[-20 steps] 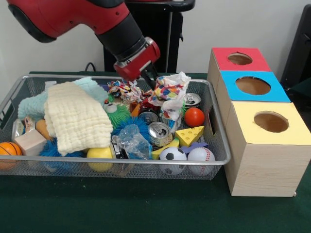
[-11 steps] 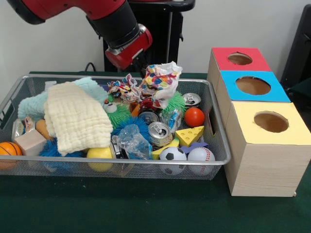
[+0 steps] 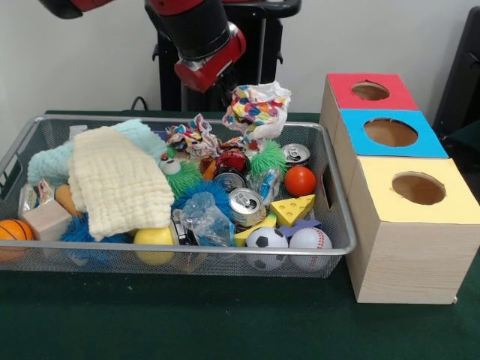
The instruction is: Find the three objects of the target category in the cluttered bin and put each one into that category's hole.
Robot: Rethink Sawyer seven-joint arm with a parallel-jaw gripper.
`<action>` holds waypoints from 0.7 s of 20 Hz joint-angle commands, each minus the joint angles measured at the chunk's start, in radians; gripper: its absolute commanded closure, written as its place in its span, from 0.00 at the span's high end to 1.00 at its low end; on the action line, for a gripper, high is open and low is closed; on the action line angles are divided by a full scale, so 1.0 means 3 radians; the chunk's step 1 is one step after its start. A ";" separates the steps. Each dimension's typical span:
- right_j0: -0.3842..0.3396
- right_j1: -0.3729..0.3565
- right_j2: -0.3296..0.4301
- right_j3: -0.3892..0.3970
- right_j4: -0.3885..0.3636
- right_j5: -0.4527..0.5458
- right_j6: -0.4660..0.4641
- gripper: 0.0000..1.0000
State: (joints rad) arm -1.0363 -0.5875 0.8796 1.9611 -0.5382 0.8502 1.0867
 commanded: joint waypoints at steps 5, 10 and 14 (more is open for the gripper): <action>0.0199 -0.0175 -0.0309 -0.0348 -0.0024 0.0699 -0.0064 0.00; 0.0358 -0.0058 -0.0441 -0.0494 -0.0130 0.0578 0.0084 0.00; 0.0481 -0.0010 -0.0559 -0.0547 -0.0177 0.0478 0.0181 0.00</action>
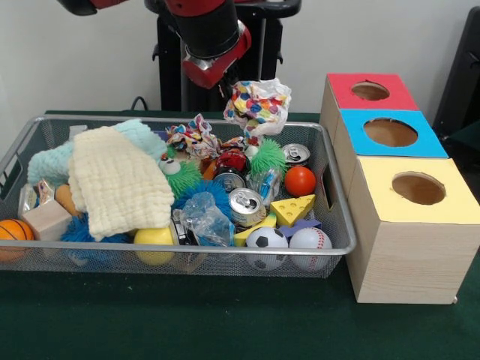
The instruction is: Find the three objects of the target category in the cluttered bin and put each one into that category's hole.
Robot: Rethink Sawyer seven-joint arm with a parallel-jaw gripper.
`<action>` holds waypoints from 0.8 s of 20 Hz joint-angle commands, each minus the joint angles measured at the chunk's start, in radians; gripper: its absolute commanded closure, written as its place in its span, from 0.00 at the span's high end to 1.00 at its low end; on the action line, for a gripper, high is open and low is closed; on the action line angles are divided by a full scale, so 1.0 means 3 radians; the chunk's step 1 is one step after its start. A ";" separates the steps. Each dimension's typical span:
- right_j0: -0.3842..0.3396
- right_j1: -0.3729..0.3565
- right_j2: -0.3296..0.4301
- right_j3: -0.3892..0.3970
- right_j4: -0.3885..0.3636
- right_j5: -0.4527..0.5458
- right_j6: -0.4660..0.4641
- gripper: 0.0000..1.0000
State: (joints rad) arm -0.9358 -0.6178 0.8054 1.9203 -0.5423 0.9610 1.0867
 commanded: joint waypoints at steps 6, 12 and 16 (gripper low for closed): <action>0.0286 0.0205 -0.0480 -0.0477 -0.0238 -0.0103 0.0257 0.00; 0.0370 0.0272 -0.0614 -0.0537 -0.0281 -0.0127 0.0241 0.00; 0.0397 0.0301 -0.0650 -0.0571 -0.0271 -0.0167 0.0229 0.00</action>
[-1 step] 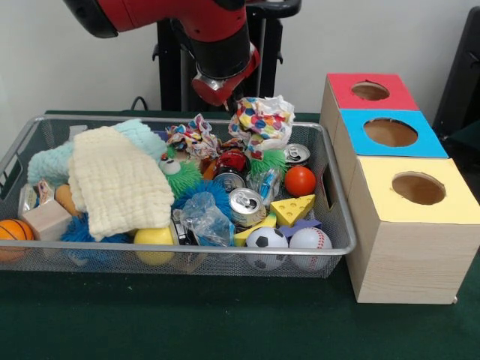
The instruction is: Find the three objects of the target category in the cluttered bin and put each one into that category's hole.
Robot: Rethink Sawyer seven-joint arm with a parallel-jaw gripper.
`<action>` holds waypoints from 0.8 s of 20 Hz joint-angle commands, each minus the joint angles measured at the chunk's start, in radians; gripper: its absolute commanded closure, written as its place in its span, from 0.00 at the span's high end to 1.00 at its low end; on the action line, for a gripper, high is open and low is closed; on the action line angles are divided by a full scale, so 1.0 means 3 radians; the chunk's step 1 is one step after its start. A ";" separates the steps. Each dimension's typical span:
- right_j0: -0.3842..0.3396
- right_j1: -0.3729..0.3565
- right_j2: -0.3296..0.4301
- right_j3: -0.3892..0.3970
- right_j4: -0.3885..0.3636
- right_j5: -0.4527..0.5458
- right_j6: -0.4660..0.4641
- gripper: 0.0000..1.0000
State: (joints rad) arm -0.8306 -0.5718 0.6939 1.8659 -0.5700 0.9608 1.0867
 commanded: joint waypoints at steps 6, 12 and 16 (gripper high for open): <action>0.0076 0.0216 -0.0321 -0.0416 -0.0183 -0.0299 0.0247 0.00; 0.0108 0.0242 -0.0336 -0.0411 -0.0136 -0.0398 0.0281 0.00; 0.0112 0.0244 -0.0320 -0.0397 -0.0094 -0.0455 0.0272 0.00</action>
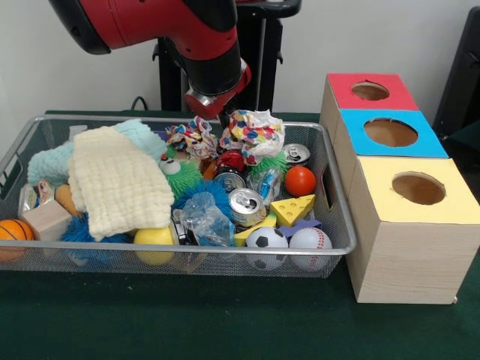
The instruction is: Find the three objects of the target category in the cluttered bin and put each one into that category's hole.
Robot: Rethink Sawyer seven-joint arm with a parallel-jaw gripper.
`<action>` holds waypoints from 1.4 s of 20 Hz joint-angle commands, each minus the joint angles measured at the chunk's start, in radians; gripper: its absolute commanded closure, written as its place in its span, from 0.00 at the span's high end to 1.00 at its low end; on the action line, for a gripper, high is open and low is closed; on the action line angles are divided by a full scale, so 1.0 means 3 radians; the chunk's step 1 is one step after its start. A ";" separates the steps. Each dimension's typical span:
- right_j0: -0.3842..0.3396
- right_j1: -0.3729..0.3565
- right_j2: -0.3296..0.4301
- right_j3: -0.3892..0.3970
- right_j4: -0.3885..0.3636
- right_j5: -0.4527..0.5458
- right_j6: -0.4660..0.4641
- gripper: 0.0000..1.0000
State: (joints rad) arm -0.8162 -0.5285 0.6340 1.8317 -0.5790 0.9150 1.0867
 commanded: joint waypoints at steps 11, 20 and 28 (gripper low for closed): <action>0.0080 0.0077 -0.0135 -0.0260 -0.0036 -0.0368 0.0261 1.00; 0.0130 -0.0146 -0.0258 -0.0330 -0.0127 -0.0163 0.0225 1.00; -0.0068 -0.0613 -0.0083 -0.0229 0.0124 0.0150 -0.0105 1.00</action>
State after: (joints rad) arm -0.7969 -0.5988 0.6053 1.8297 -0.5774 0.8711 1.0867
